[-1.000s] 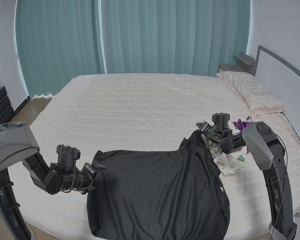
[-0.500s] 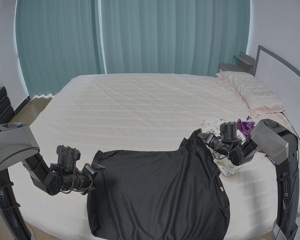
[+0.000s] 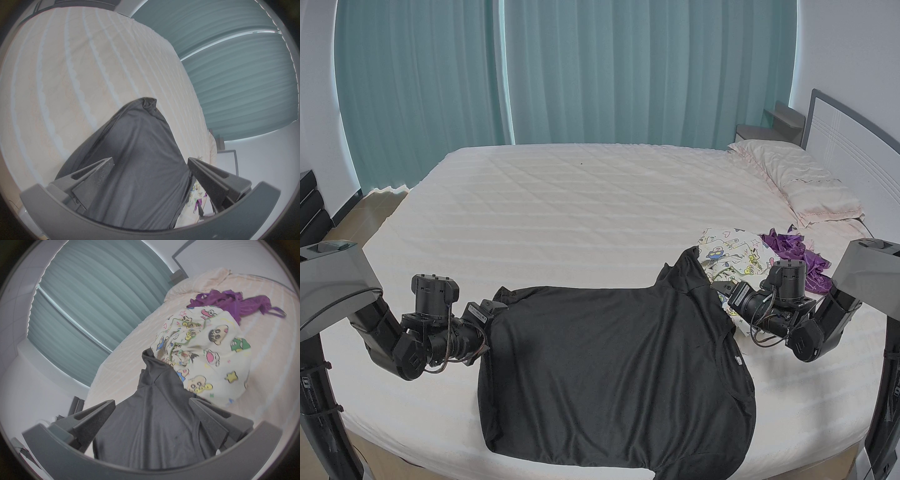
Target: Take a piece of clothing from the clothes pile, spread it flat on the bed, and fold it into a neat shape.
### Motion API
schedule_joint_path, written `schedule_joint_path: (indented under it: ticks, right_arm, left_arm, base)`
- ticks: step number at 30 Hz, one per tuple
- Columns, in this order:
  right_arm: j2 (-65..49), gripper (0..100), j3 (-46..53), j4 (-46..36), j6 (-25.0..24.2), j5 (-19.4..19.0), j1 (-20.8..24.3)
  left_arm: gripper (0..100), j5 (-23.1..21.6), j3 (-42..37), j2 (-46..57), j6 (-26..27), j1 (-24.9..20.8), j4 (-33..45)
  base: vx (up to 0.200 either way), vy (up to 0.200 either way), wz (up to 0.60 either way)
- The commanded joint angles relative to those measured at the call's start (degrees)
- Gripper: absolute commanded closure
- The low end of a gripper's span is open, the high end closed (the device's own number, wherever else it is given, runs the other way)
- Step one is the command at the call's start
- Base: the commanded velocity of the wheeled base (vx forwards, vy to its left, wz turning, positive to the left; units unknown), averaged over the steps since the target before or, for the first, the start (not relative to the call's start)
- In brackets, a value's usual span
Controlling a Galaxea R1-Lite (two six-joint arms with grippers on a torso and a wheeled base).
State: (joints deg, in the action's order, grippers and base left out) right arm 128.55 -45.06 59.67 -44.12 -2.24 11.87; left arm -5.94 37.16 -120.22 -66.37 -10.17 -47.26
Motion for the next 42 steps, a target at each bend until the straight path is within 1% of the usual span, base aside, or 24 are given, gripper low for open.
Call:
schedule_joint_path:
  ticks: [1, 6, 13, 15, 18, 23, 24, 26, 27, 29, 33, 37, 42]
  right_arm:
    - [-4.45, 0, 3.92, 1.15, -2.82, -0.13, 0.96]
    - [-4.27, 0, 5.24, 3.52, -3.78, -0.04, 0.96]
    - [-4.54, 0, 10.16, 8.44, -3.87, 0.05, 2.10]
    - [-4.54, 0, 13.15, 11.78, -3.78, -0.04, 2.28]
    - [-4.36, 0, 15.00, 13.89, -3.87, -0.13, 2.63]
    - [-4.36, 0, 16.05, 14.07, -4.22, -0.22, 2.63]
    - [-4.62, 0, 16.14, 14.07, -6.07, -0.22, 2.80]
    - [-5.33, 0, 16.14, 13.98, -7.47, -0.22, 3.16]
    - [-5.42, 0, 16.23, 13.98, -7.65, -0.22, 3.33]
    - [-5.94, 0, 17.02, 14.07, -7.91, -0.22, 3.86]
    - [-6.47, 0, 18.51, 14.16, -8.09, -0.22, 4.91]
    - [-6.73, 0, 19.04, 14.16, -8.18, -0.13, 5.18]
    - [-7.00, 0, 20.36, 15.91, -8.09, -0.13, 5.09]
  left_arm:
    - [0, 1.28, 3.45, -2.47, -0.43, 0.41, -0.29]
    - [0, 1.19, 4.33, -2.12, -0.34, 0.50, -0.55]
    - [0, 1.19, 4.85, -2.12, 1.41, 0.32, -0.37]
    - [0, 1.28, 5.82, -2.56, 1.50, 0.32, -0.29]
    - [0, 1.72, 7.32, -3.79, 1.50, 0.41, -0.20]
    - [0, 2.51, 8.63, -5.11, 1.59, 0.41, 0.51]
    - [0, 2.68, 10.30, -6.25, 1.68, 0.41, 1.56]
    - [0, 4.00, 12.33, -7.92, 1.68, 0.41, 1.91]
    - [0, 4.53, 13.12, -8.54, 1.68, 0.41, 1.91]
    - [0, 6.99, 16.72, -11.00, 2.21, 0.41, 3.14]
    - [0, 9.72, 24.10, -14.86, 5.63, 0.24, 10.96]
    - [0, 13.76, 32.36, -19.35, 5.63, 0.15, 15.27]
    - [0, 14.29, 35.53, -21.02, 5.63, 0.15, 16.24]
  base:
    - [0.000, 0.000, 0.00]
    - [0.000, 0.000, 0.00]
    - [0.200, 0.000, 0.00]
    - [0.200, 0.000, 0.00]
    - [0.000, 0.000, 0.00]
    - [0.000, 0.000, 0.00]
    - [0.000, 0.000, 0.00]
    - [0.000, 0.000, 0.00]
    - [0.000, 0.000, 0.00]
    - [0.000, 0.000, 0.00]
    - [0.000, 0.000, 0.00]
    - [0.000, 0.000, 0.00]
    - [0.000, 0.000, 0.00]
